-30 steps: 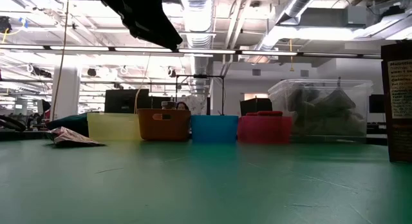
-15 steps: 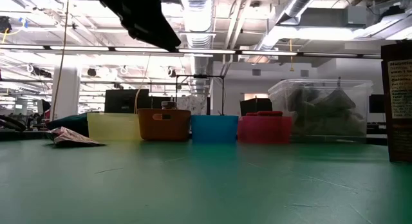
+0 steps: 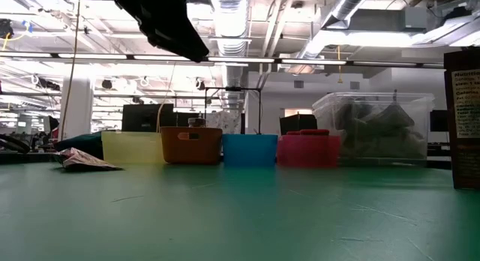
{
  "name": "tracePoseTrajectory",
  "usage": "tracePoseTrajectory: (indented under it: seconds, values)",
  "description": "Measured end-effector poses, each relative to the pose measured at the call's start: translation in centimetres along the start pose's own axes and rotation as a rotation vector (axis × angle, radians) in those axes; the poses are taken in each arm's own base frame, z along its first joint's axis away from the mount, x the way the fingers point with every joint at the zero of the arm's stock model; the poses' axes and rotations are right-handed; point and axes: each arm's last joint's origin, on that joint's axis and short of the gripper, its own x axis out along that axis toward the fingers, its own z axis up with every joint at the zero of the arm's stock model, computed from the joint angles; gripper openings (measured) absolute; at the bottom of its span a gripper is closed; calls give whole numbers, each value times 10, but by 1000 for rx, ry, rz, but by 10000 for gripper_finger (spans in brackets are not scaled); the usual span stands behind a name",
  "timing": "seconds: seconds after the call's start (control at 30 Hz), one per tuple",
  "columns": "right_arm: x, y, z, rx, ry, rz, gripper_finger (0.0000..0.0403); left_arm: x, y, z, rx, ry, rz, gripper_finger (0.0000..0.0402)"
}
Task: Sort spices by type
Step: Put the green spice bottle into the orange bin
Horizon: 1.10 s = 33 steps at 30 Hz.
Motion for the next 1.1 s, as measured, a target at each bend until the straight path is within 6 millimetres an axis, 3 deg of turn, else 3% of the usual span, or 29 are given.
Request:
tracePoseTrajectory:
  seconds: [0.33, 0.6, 0.73, 0.9, 1.1]
  values:
    - [16, -3, -4, 6, 44, 43, 294, 0, 0, -1, 5, 8, 1, 253]
    - [32, -2, -2, -68, -19, 56, 292, 0, 0, -1, 1, 8, 1, 253]
    - [38, -10, -2, -66, -12, 55, 273, 0, 0, -1, 1, 7, 1, 253]
    - [40, -17, -3, -95, -3, 84, 221, -7, -10, 1, 55, -18, -14, 253]
    - [42, -29, -1, -92, -4, 80, 220, -21, -26, -1, 110, -67, 64, 253]
